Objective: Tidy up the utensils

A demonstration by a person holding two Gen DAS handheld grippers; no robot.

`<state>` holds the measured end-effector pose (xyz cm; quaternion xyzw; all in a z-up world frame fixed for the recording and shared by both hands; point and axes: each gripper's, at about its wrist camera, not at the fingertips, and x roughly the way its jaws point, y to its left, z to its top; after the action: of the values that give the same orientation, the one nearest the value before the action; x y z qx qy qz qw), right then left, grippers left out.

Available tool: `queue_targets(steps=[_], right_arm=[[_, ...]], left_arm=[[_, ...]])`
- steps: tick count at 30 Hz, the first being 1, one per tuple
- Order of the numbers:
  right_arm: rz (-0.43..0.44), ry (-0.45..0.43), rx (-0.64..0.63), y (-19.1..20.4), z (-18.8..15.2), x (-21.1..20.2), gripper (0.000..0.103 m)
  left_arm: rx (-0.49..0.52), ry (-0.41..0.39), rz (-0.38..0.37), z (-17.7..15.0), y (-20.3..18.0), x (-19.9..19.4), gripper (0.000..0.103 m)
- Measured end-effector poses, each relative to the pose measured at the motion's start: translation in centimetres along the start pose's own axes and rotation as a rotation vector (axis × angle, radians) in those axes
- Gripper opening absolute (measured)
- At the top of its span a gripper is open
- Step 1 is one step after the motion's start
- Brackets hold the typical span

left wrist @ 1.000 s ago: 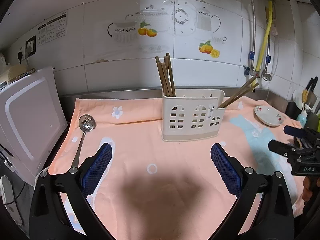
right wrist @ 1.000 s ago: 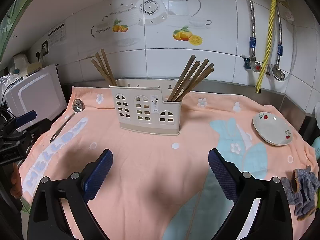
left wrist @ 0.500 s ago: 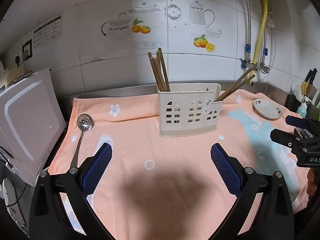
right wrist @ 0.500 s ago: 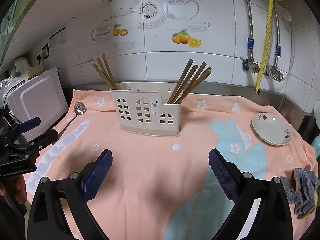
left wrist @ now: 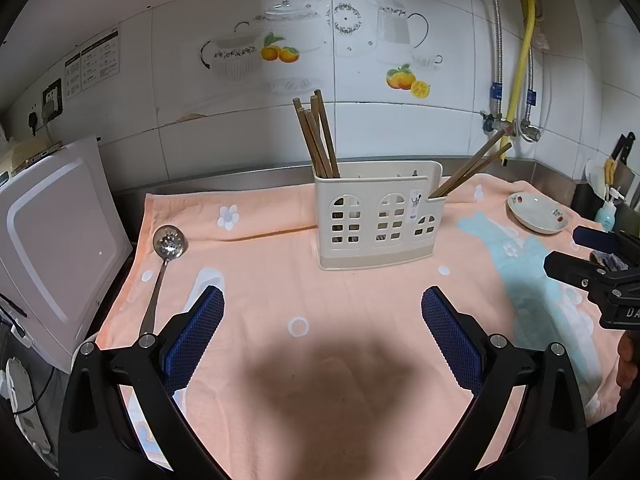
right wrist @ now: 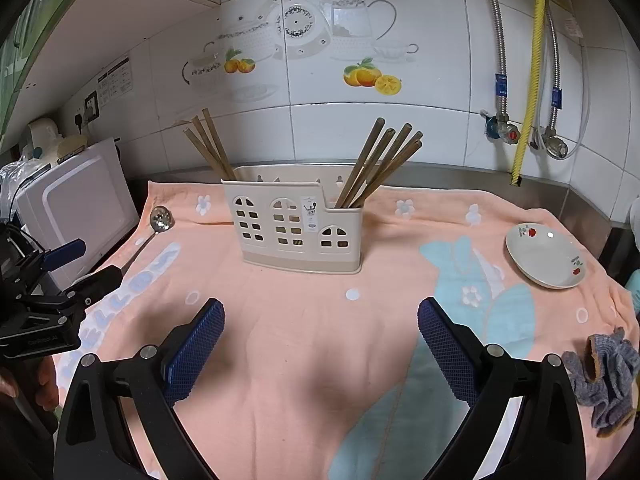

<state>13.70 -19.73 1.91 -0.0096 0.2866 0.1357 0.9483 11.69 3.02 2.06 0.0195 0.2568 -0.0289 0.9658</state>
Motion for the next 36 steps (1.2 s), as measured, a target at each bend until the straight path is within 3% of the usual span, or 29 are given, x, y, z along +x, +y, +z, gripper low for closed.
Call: queue_targets(steps=[36], right_arm=[[0.014,0.005,0.000,0.32,-0.25,0.42,0.094]], left_arm=[[-0.005,0.008,0.007,-0.30,0.11,0.20,0.098]])
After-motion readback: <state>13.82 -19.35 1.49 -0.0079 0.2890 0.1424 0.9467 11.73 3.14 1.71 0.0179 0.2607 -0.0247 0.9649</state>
